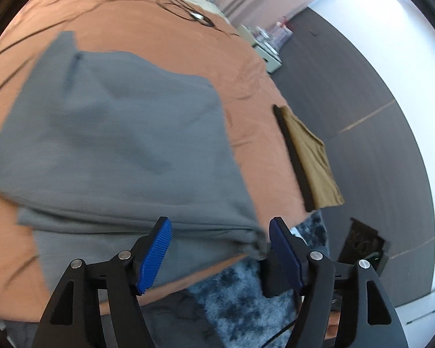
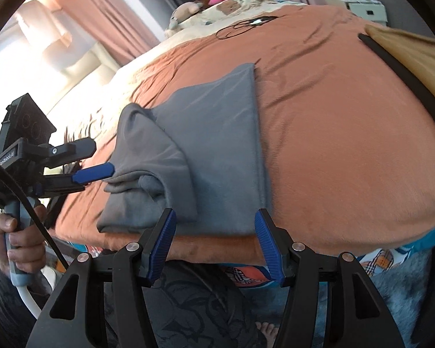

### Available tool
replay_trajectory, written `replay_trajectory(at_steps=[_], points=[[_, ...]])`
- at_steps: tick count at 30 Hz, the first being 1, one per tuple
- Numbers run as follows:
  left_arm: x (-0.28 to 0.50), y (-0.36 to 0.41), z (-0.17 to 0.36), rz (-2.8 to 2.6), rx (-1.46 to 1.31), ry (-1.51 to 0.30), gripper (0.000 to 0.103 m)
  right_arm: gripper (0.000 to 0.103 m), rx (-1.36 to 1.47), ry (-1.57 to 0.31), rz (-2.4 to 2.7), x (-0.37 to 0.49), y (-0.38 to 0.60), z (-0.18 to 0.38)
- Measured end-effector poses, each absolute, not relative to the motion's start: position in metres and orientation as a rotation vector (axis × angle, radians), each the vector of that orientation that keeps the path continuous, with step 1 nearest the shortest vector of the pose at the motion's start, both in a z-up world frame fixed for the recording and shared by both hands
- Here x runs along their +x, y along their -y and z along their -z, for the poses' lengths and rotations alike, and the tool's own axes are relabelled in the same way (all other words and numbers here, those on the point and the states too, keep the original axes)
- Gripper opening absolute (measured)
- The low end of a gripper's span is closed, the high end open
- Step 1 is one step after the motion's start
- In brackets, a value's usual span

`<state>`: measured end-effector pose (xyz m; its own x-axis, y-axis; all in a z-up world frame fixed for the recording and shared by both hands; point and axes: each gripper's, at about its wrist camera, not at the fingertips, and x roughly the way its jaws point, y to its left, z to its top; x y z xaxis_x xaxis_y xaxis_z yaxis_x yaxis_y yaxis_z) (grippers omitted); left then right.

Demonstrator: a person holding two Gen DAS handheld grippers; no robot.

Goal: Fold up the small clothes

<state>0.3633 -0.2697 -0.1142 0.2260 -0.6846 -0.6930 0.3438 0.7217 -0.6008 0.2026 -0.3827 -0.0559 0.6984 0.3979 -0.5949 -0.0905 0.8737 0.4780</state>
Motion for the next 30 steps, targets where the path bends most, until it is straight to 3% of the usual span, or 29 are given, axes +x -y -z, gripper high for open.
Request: replay_trajectory(at_steps=[6,10,15,17,22,26,30], points=[[0.368,0.218,0.127,0.623,-0.363,-1.141,0.071,0.055,0.311,-0.776,-0.301,0.214,0.362,0.037],[0.368,0.195,0.135,0.571,-0.357,-1.151,0.071,0.070,0.248,-0.781,-0.283,0.221,0.348,0.026],[0.368,0.179,0.149,0.536,-0.350,-1.179,0.071,0.070,0.144,-0.817,-0.268,0.235,0.327,0.021],[0.367,0.176,0.156,0.534,-0.358,-1.192,0.068,0.070,0.098,-0.843,-0.249,0.242,0.319,0.022],[0.364,0.173,0.177,0.525,-0.379,-1.245,0.047,0.070,-0.014,-0.878,-0.209,0.258,0.296,0.021],[0.361,0.175,0.183,0.521,-0.381,-1.241,0.045,0.070,-0.106,-0.895,-0.186,0.268,0.278,0.020],[0.359,0.175,0.188,0.516,-0.364,-1.263,0.043,0.048,-0.170,-0.902,-0.171,0.280,0.263,0.016]])
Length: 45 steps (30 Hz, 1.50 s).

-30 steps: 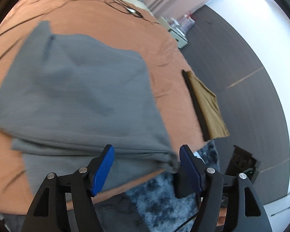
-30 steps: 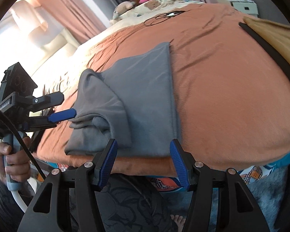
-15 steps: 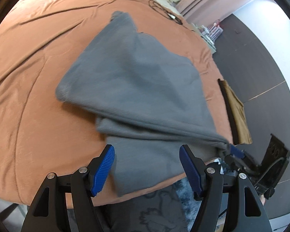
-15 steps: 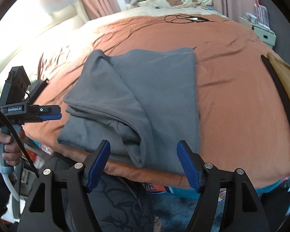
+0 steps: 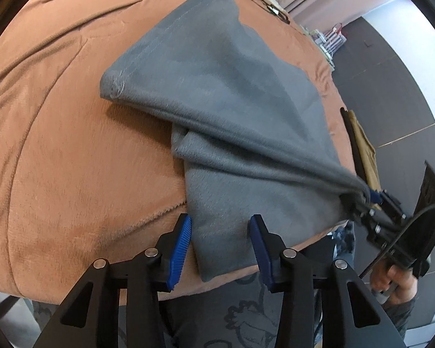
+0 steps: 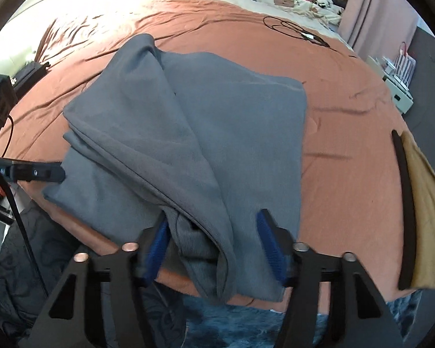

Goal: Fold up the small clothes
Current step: 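Pinch the folded shirt edge with the right gripper and press it flat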

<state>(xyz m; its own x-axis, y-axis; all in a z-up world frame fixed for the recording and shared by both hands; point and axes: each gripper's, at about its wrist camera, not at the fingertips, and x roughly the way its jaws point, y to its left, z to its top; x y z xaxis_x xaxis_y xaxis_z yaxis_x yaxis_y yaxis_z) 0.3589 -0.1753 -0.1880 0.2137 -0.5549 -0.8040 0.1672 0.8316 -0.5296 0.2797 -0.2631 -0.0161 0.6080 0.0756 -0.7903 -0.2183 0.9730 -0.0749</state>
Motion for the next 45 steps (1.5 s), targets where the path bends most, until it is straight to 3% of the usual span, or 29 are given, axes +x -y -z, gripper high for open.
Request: replay_trajectory(at_steps=[2,4,5,12,23,27,29,31,37,45], points=[[0.359,0.175,0.192,0.507,-0.372,-1.287,0.040,0.037,-0.185,-0.896,-0.176,0.284,0.257,0.013],[0.358,0.178,0.192,0.500,-0.352,-1.289,0.039,0.013,-0.179,-0.888,-0.187,0.287,0.257,0.010],[0.358,0.179,0.191,0.495,-0.343,-1.290,0.039,0.011,-0.163,-0.886,-0.189,0.288,0.260,0.008],[0.361,0.191,0.189,0.465,-0.293,-1.296,0.034,0.005,-0.004,-0.869,-0.200,0.282,0.301,0.010],[0.363,0.199,0.190,0.447,-0.253,-1.304,0.032,0.005,0.200,-0.922,-0.210,0.281,0.356,0.054],[0.363,0.192,0.183,0.463,-0.280,-1.306,0.033,0.020,0.168,-0.936,-0.193,0.278,0.357,0.051],[0.362,0.186,0.177,0.465,-0.286,-1.275,0.033,0.036,0.125,-0.921,-0.175,0.271,0.355,0.041],[0.361,0.181,0.170,0.471,-0.295,-1.244,0.033,0.060,0.078,-0.875,-0.149,0.263,0.350,0.027],[0.361,0.171,0.170,0.484,-0.343,-1.238,0.033,0.063,-0.079,-0.787,-0.173,0.250,0.306,-0.004],[0.354,0.140,0.177,0.495,-0.404,-1.225,0.033,0.062,-0.270,-0.778,-0.316,0.256,0.236,-0.001]])
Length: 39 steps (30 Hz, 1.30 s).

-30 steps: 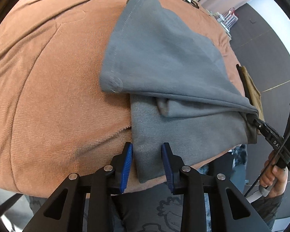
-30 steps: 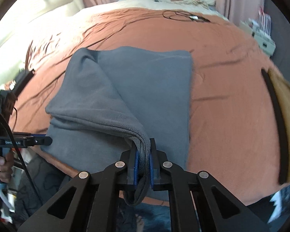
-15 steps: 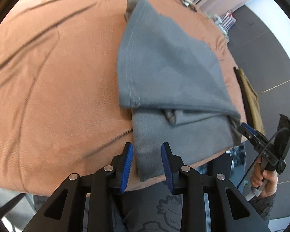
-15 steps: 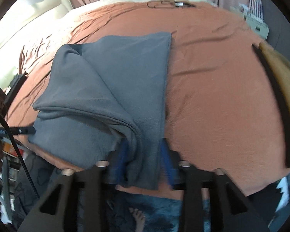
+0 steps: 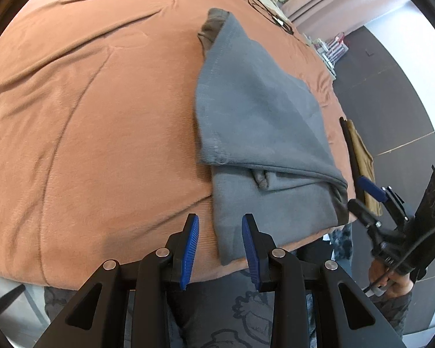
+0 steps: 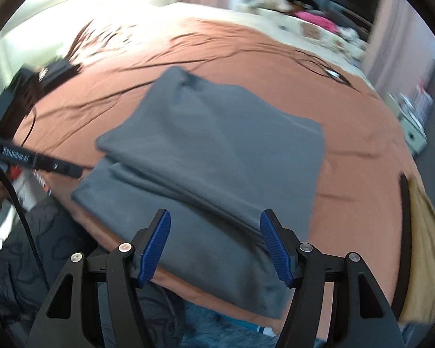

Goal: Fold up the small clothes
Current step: 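Pinch the folded shirt edge with the right gripper and press it flat, then grasp the grey shirt's folded edge with the right gripper and lift it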

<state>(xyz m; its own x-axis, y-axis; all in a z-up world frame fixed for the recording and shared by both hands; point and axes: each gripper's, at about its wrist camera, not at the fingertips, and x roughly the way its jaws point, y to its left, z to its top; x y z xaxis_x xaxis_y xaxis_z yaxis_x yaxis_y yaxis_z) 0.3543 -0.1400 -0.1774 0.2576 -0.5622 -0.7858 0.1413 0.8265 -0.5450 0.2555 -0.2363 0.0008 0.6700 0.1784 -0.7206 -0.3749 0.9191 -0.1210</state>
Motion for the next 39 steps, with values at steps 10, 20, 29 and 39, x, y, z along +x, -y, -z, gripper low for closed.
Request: replay_trajectory(at_steps=[10,20,29,39], points=[[0.354,0.108,0.178,0.477,-0.473,-1.206,0.032,0.050,-0.415,-0.831,-0.418,0.283,0.183,0.010],[0.351,0.078,0.181,0.455,-0.524,-1.188,0.033,0.050,-0.519,-0.862,-0.448,0.316,0.152,0.025],[0.352,0.074,0.184,0.450,-0.533,-1.194,0.032,0.050,-0.570,-0.870,-0.466,0.324,0.141,0.038],[0.358,0.082,0.184,0.436,-0.524,-1.202,0.032,0.050,-0.668,-0.836,-0.486,0.318,0.129,0.046]])
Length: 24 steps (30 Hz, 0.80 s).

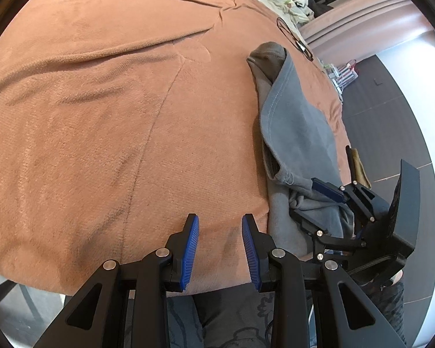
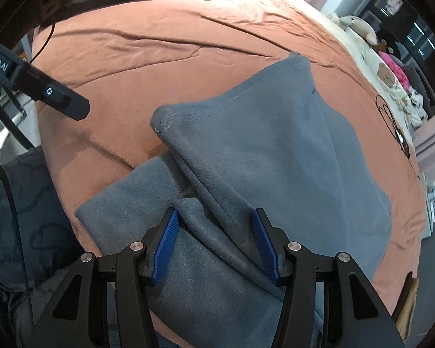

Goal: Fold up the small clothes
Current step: 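Grasp the grey shirt's folded edge with the right gripper and lift it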

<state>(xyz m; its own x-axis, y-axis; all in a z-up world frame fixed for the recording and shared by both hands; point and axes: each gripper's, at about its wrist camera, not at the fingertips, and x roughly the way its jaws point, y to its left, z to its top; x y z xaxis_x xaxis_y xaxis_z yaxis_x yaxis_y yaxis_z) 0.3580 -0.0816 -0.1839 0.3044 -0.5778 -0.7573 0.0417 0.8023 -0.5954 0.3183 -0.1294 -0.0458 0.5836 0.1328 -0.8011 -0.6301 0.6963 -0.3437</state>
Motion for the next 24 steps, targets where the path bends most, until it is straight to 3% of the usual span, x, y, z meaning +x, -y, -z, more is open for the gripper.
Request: replay_trajectory(at_steps=[7,8,10,12,24], points=[[0.360,0.090,0.183,0.447,-0.521,-1.208,0.032,0.049,-0.662,-0.861,-0.513,0.322,0.132,0.046],[0.360,0.091,0.182,0.449,-0.520,-1.208,0.032,0.045,-0.637,-0.873,-0.527,0.325,0.134,0.044],[0.360,0.096,0.180,0.453,-0.509,-1.208,0.032,0.017,-0.579,-0.891,-0.554,0.330,0.142,0.037],[0.361,0.101,0.177,0.455,-0.495,-1.209,0.033,0.007,-0.531,-0.887,-0.567,0.334,0.149,0.029],[0.381,0.161,0.167,0.494,-0.440,-1.208,0.033,0.005,-0.169,-0.814,-0.564,0.356,0.245,-0.020]])
